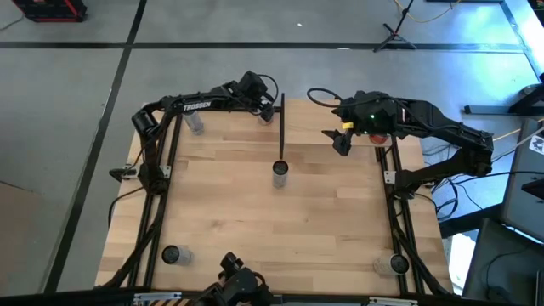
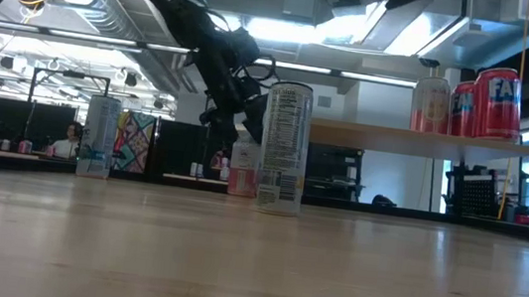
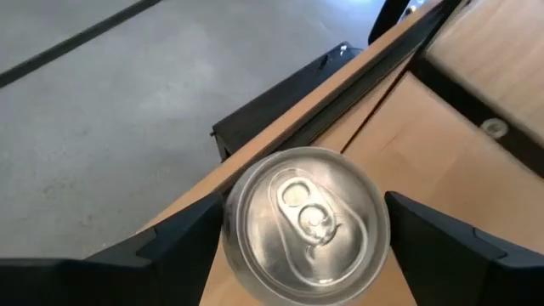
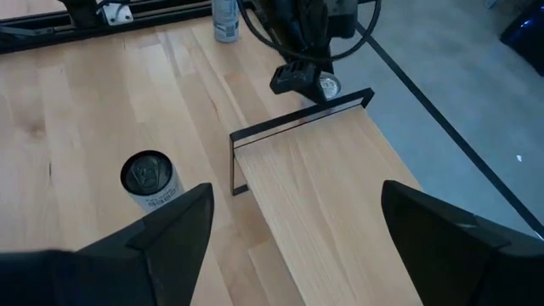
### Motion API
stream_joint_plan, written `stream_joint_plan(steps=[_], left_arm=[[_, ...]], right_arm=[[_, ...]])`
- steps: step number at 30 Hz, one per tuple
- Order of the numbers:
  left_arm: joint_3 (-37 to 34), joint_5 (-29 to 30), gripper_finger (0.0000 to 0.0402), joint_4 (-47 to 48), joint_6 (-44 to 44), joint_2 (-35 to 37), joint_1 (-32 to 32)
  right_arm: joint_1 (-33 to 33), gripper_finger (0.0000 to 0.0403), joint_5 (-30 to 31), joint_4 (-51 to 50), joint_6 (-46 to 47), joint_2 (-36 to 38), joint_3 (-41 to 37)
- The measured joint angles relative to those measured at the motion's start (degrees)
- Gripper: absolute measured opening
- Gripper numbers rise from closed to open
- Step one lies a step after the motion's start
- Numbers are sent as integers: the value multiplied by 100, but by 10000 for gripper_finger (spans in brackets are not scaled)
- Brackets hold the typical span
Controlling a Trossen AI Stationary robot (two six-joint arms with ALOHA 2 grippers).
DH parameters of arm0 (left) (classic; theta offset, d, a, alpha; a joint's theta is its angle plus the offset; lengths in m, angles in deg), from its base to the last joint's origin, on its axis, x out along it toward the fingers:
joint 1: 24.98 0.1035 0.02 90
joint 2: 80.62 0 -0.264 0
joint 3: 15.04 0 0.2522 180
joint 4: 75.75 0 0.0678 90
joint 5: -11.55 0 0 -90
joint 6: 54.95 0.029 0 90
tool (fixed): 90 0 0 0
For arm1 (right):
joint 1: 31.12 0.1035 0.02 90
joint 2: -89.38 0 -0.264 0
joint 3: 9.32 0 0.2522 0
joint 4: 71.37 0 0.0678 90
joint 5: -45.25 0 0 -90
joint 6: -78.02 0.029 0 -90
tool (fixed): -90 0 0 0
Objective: Place canned beverage on shelf
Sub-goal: Put the orange can on the shelf aligned with the other orange soda can
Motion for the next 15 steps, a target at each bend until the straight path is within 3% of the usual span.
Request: stream_joint_plan(steps=[15], left_arm=[[24,-52,295,53,24,-190,-42]], right_arm=[[0,328,-2,-50,1,0,0]])
